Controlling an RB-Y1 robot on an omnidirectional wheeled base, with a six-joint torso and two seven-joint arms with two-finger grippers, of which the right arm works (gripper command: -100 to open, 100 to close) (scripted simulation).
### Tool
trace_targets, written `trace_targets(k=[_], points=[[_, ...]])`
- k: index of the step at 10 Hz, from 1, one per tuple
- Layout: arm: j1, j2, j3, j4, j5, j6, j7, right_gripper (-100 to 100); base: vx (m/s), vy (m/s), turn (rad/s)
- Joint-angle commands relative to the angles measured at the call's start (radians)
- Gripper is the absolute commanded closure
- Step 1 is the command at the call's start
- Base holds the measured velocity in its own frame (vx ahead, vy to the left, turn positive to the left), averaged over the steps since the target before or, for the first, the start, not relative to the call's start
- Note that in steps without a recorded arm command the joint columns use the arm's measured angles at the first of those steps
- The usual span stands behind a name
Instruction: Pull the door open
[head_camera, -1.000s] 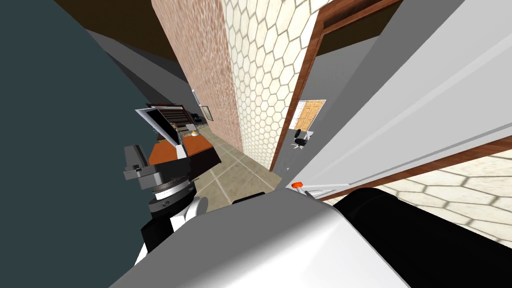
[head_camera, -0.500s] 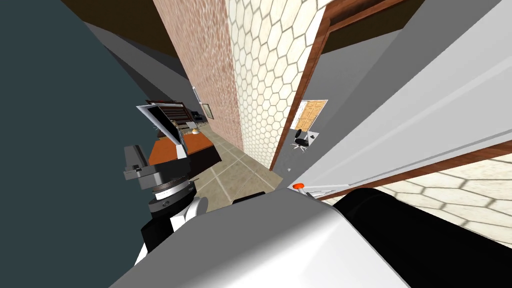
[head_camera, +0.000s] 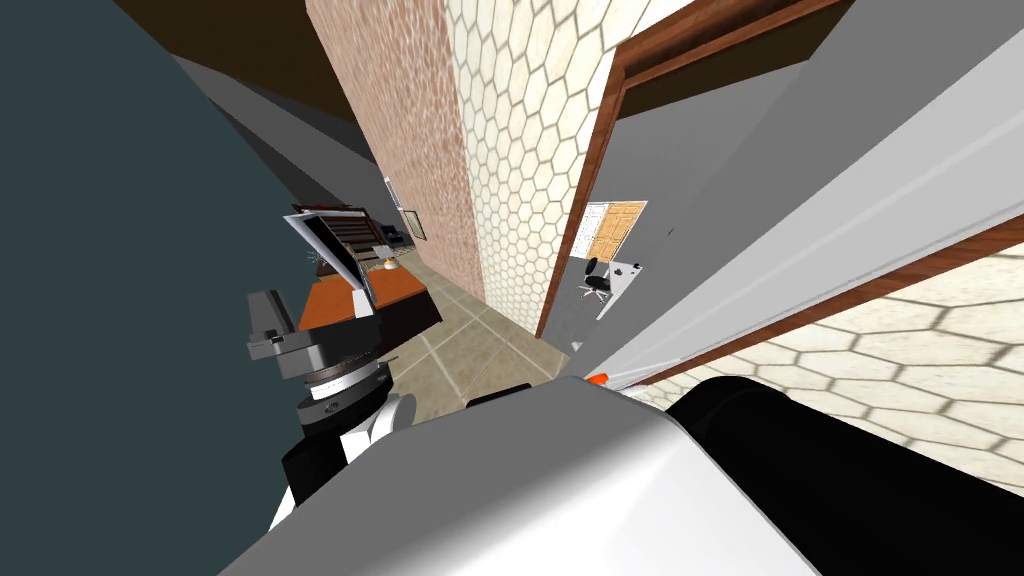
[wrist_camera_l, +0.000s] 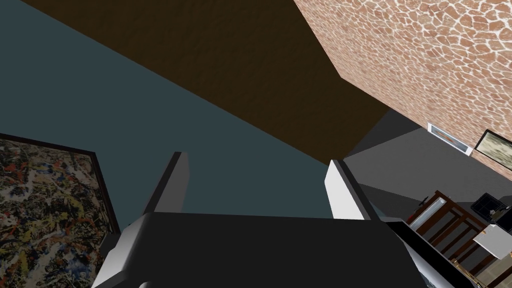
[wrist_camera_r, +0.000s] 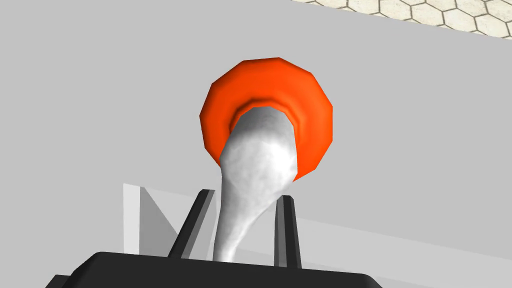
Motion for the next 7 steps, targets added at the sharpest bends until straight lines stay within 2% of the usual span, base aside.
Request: trace_targets(k=[1,3,4,5,6,7], points=[[-0.010,0.007,-0.002,0.029,-0.004,-0.031,-0.003,100,-0.106,-0.051,-0.024],[-0.006,0.015,-0.006,0.032,-0.009,-0.063,-0.005,100,-0.094,-0.021,-0.027],[-0.016,0.018,0.002,0.042,-0.003,-0.054,-0.008,100,-0.046,-0.003,-0.009],[-0.009,0.018,0.006,0.033,0.001,-0.028,-0.004,100,0.077,0.021,0.162],[-0.004,0.017,0.008,0.026,0.003,-0.010,-0.001,100,0.155,0.037,0.136],[-0.002,0.017,0.009,0.024,0.003,-0.006,-0.001,100,0.134,0.024,0.070]])
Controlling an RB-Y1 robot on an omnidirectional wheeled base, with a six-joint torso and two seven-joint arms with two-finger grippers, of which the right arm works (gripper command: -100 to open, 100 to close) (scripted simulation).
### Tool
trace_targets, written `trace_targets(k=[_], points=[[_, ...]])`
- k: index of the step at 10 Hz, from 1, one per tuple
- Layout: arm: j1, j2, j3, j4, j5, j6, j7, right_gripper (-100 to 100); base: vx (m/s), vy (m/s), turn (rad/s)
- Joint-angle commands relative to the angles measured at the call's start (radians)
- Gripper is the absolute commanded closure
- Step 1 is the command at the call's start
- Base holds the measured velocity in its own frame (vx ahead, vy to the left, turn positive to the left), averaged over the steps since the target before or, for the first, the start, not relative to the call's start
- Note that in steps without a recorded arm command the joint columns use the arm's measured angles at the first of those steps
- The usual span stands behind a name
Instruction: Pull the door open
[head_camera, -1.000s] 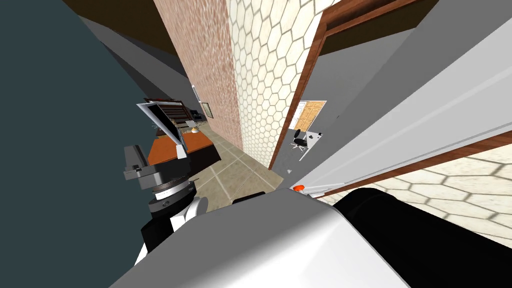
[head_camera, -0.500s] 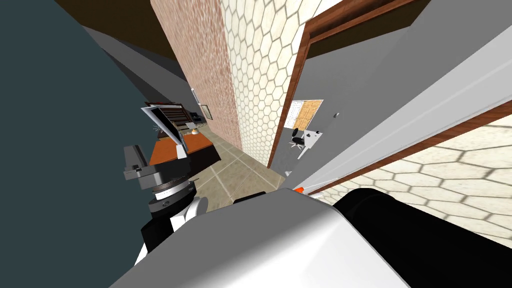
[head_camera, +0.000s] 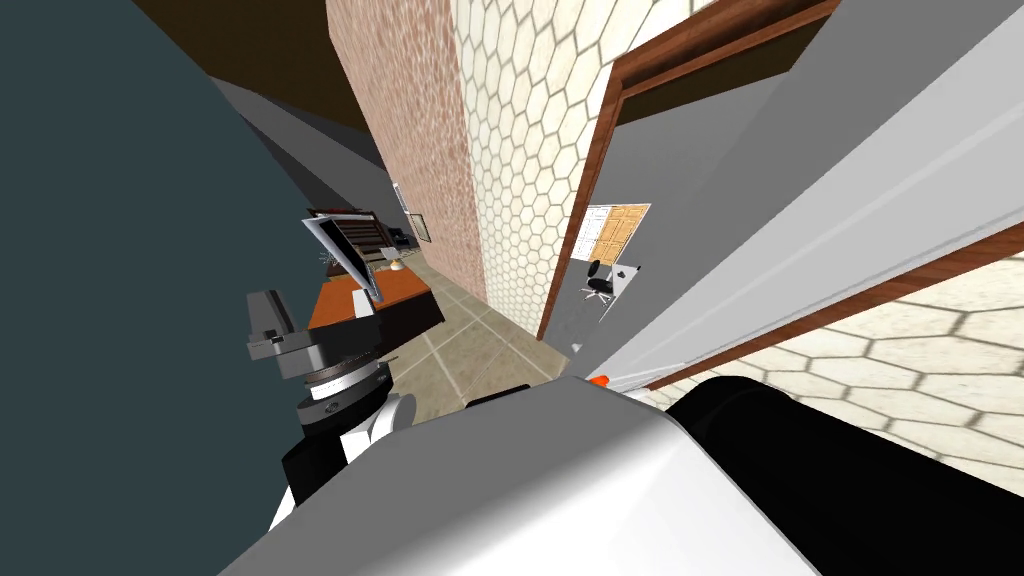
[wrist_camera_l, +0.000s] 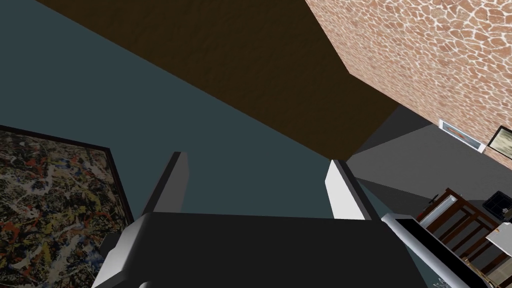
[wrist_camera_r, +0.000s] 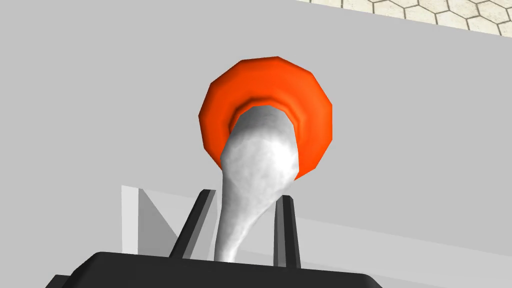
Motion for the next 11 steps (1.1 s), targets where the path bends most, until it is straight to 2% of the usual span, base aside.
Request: trace_targets(k=[1,2,3,6,8,9,10,11], points=[[0.015,0.003,0.006,-0.035,0.005,0.027,0.005,100,0.064,0.003,0.028],[0.017,0.003,0.006,-0.037,0.005,0.032,0.006,100,0.031,-0.001,0.024],[0.024,0.001,0.010,-0.048,0.008,0.052,0.010,100,0.057,0.012,0.092],[0.039,-0.001,0.018,-0.071,0.016,0.077,0.021,100,0.033,0.011,0.114],[0.049,-0.001,0.023,-0.086,0.021,0.077,0.029,100,-0.043,-0.013,0.084],[0.057,-0.001,0.028,-0.100,0.027,0.059,0.038,100,-0.143,-0.035,0.059],[0.057,-0.001,0.028,-0.101,0.027,0.059,0.038,100,-0.147,-0.037,0.023],[0.057,-0.001,0.028,-0.128,0.027,0.059,0.038,100,-0.082,-0.013,-0.030]])
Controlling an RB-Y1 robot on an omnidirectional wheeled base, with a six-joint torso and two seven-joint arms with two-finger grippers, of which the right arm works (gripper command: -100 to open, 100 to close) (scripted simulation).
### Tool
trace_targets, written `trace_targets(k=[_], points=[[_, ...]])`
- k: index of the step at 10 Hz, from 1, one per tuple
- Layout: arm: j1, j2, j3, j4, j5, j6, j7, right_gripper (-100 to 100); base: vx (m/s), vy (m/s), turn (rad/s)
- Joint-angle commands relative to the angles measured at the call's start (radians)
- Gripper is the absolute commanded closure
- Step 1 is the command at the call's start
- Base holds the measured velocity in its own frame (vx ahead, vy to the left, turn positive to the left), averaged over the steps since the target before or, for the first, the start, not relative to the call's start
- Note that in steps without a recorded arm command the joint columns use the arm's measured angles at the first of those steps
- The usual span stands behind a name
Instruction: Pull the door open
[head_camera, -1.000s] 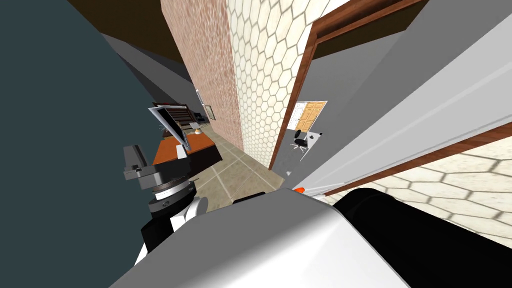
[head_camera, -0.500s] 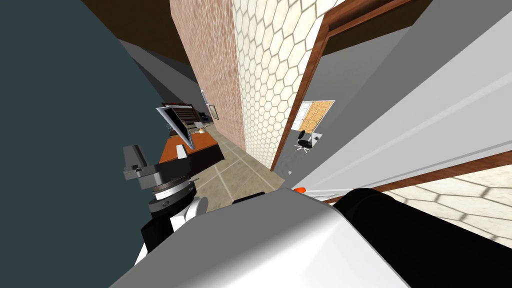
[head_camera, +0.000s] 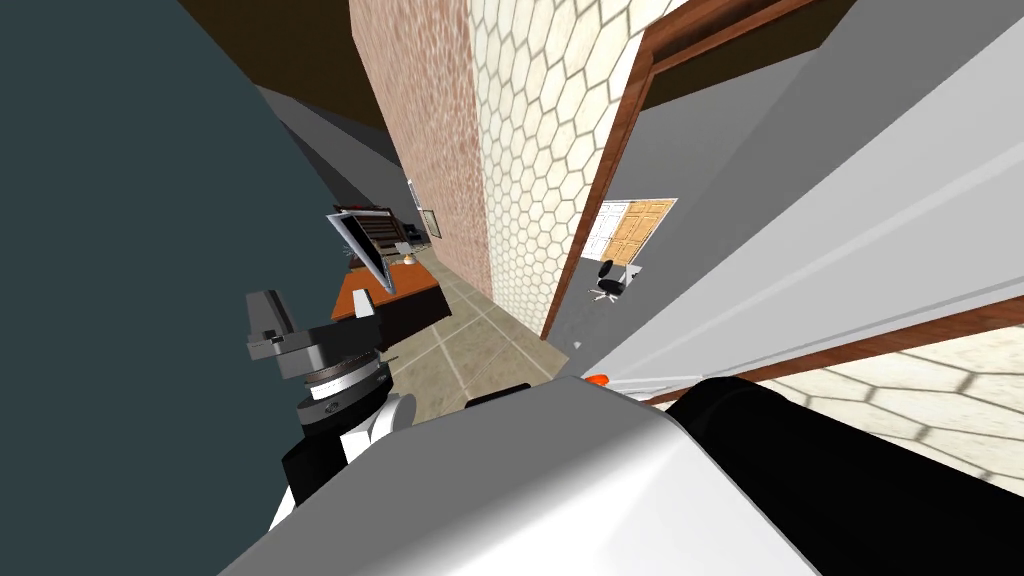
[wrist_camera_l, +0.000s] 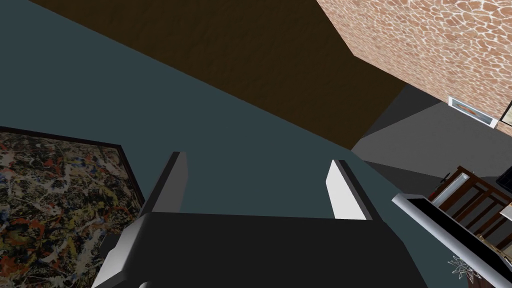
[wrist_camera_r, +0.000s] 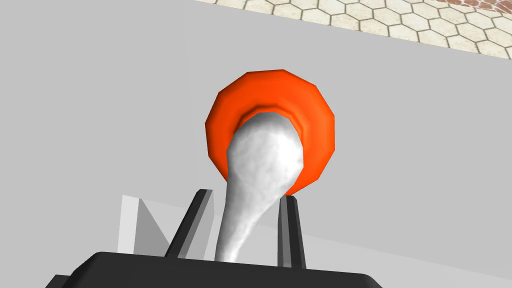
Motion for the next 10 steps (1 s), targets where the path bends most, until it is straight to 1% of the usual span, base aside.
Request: trace_targets(k=[1,2,3,5,6,10], points=[[-0.017,0.021,0.019,0.050,0.015,-0.020,0.001,100,-0.037,0.007,-0.011],[-0.012,0.022,0.022,0.051,0.019,-0.042,0.007,100,-0.151,-0.040,0.000],[-0.010,0.023,0.024,0.048,0.021,-0.053,0.010,100,-0.236,-0.050,0.000],[-0.010,0.023,0.024,0.048,0.021,-0.053,0.010,100,-0.103,-0.022,-0.020],[-0.007,0.023,0.025,0.041,0.024,-0.074,0.014,100,-0.147,-0.033,-0.044],[-0.003,0.024,0.027,0.035,0.027,-0.102,0.019,100,-0.183,-0.013,0.010]])
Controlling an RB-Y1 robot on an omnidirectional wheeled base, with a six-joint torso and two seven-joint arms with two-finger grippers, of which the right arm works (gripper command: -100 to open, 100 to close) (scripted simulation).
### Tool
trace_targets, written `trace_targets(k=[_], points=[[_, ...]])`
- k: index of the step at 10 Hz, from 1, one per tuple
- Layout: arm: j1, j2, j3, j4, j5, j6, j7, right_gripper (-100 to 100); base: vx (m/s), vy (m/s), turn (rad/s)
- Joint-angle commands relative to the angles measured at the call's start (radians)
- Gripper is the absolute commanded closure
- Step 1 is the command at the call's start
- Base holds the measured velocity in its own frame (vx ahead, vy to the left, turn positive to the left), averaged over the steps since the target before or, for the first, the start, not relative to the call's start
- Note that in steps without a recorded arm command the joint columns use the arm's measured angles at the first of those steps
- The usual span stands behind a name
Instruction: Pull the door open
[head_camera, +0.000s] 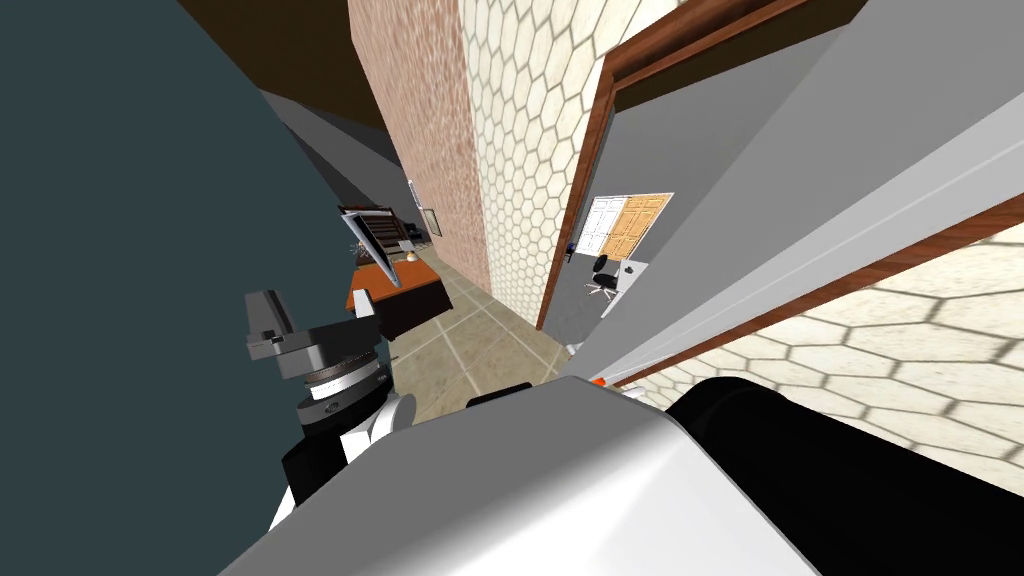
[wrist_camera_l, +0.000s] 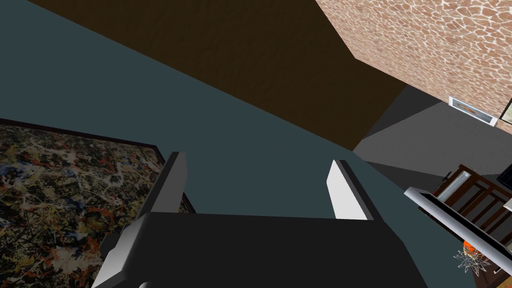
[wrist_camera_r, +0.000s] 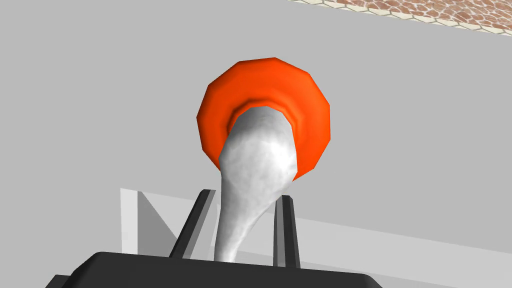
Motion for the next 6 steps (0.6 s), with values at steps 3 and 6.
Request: trace_targets(k=[3,6], points=[[0.006,0.009,0.011,0.007,0.009,-0.018,0.001,100,-0.062,-0.005,0.030],[0.006,0.009,0.011,0.007,0.009,-0.018,0.001,100,0.004,0.001,-0.005]])
